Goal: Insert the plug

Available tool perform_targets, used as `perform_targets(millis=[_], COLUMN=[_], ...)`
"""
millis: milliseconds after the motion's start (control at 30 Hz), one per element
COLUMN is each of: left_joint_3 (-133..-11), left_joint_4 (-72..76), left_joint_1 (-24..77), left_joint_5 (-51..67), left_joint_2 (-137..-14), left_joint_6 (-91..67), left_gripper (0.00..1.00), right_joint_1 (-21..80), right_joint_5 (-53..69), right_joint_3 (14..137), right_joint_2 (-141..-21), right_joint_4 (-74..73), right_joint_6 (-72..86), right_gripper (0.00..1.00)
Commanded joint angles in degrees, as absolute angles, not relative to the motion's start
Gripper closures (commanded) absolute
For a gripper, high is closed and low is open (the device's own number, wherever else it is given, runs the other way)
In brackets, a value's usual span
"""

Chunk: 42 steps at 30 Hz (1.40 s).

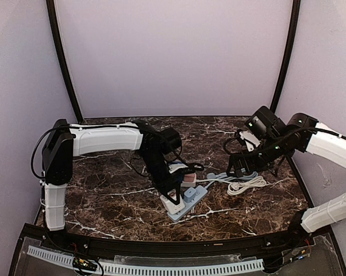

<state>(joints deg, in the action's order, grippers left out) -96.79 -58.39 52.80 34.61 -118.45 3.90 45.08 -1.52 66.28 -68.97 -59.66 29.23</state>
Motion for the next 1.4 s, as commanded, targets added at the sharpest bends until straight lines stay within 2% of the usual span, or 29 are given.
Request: perform_targets(millis=[0, 900, 1367], left_joint_3=[-94.10, -92.16, -92.56], left_joint_4=[-58.59, -58.23, -56.40], left_joint_1=[52.44, 51.19, 52.15], left_joint_5=[32.89, 27.95, 22.29], left_joint_2=[-116.14, -115.45, -114.99], left_joint_6=[4.03, 4.57, -2.66], left_gripper=[0.86, 0.86, 0.87], right_joint_1=[44.74, 44.74, 44.69], right_joint_5=[-1.59, -1.58, -1.98], right_joint_3=[65.60, 66.23, 65.96], right_joint_2=[-68.52, -69.94, -70.97], right_joint_4=[-59.40, -59.42, -58.74], right_joint_6=[29.10, 29.53, 29.18], right_gripper=[0.01, 0.01, 0.01])
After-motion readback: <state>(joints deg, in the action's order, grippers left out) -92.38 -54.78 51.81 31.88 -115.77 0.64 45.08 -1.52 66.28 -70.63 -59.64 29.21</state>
